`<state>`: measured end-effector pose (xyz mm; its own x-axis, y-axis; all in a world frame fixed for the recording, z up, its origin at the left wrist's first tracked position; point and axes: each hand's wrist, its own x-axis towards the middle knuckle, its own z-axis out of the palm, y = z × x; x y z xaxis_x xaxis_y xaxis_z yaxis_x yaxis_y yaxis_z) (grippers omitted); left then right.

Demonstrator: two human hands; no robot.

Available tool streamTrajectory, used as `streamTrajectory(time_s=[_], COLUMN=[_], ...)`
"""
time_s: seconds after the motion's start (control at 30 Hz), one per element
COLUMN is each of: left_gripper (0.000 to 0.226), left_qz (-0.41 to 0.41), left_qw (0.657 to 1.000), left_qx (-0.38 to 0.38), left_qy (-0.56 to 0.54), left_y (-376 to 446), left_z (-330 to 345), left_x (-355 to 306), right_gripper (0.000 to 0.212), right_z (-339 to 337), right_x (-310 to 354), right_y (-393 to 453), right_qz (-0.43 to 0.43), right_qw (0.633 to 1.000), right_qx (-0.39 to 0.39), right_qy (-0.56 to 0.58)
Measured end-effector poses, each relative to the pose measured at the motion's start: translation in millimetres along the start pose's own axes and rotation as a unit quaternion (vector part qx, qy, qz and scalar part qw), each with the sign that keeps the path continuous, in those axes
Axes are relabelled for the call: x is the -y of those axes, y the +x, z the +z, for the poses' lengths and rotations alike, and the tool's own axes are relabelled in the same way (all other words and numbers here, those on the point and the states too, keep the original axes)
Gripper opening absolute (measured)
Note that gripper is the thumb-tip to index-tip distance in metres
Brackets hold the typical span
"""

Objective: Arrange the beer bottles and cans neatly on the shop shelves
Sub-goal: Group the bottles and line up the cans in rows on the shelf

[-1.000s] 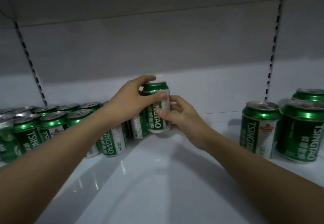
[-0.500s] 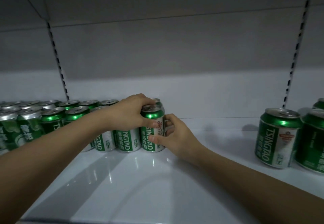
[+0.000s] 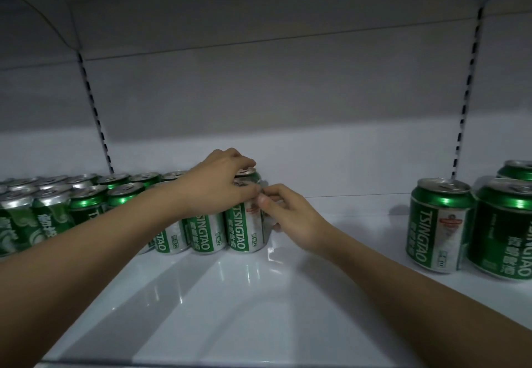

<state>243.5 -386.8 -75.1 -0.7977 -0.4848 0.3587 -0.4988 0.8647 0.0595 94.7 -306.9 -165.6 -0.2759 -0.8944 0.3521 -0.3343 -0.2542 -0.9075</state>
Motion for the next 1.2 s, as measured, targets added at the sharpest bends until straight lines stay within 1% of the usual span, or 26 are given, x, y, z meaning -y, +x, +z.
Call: streamTrajectory(time_s=[0.2, 0.3, 0.4, 0.47, 0.53, 0.6, 0.73, 0.77, 0.83, 0.97, 1.03, 1.13, 1.2], left_gripper=[0.05, 0.045, 0.038, 0.036, 0.034, 0.033, 0.037, 0.039, 0.045, 0.06, 0.065, 0.065, 0.062], left_qz=[0.019, 0.019, 0.018, 0.016, 0.009, 0.001, 0.006, 0.012, 0.019, 0.014, 0.007, 0.01, 0.011], left_qw=[0.997, 0.992, 0.982, 0.972, 0.959, 0.948, 0.926, 0.919, 0.906, 0.875, 0.861, 0.844, 0.835], left_qx=[-0.071, -0.103, -0.133, -0.146, -0.136, -0.104, -0.038, -0.026, 0.004, 0.068, 0.092, 0.109, 0.105], left_qy=[-0.029, -0.076, -0.133, -0.186, -0.248, -0.299, -0.375, -0.392, -0.422, -0.479, -0.499, -0.525, -0.541], left_y=[-4, -3, 2, 7, 11, 13, 15, 15, 16, 16, 17, 16, 15], left_z=[8, 17, 25, 28, 32, 39, 60, 65, 71, 79, 82, 85, 87], left_x=[-24, -44, -64, -75, -87, -101, -127, -133, -146, -171, -179, -188, -190], right_gripper=[0.02, 0.02, 0.017, 0.016, 0.016, 0.014, 0.008, 0.009, 0.021, 0.046, 0.054, 0.059, 0.058], right_z=[-13, -22, -41, -61, -85, -112, -160, -168, -178, -178, -175, -171, -171], right_x=[2, 16, 42, 66, 89, 109, 131, 134, 139, 142, 139, 133, 132], right_y=[1, -4, -11, -18, -30, -42, -65, -72, -84, -99, -102, -103, -103], right_qz=[-0.047, -0.067, -0.085, -0.085, -0.08, -0.06, 0.025, 0.053, 0.104, 0.192, 0.217, 0.21, 0.201], right_qw=[0.993, 0.984, 0.969, 0.962, 0.957, 0.944, 0.91, 0.897, 0.868, 0.827, 0.81, 0.787, 0.784], right_qx=[-0.099, -0.16, -0.226, -0.242, -0.226, -0.195, -0.13, -0.111, -0.079, -0.009, 0.018, 0.027, 0.017], right_qy=[-0.038, -0.046, -0.057, -0.089, -0.163, -0.26, -0.393, -0.425, -0.48, -0.528, -0.545, -0.579, -0.588])
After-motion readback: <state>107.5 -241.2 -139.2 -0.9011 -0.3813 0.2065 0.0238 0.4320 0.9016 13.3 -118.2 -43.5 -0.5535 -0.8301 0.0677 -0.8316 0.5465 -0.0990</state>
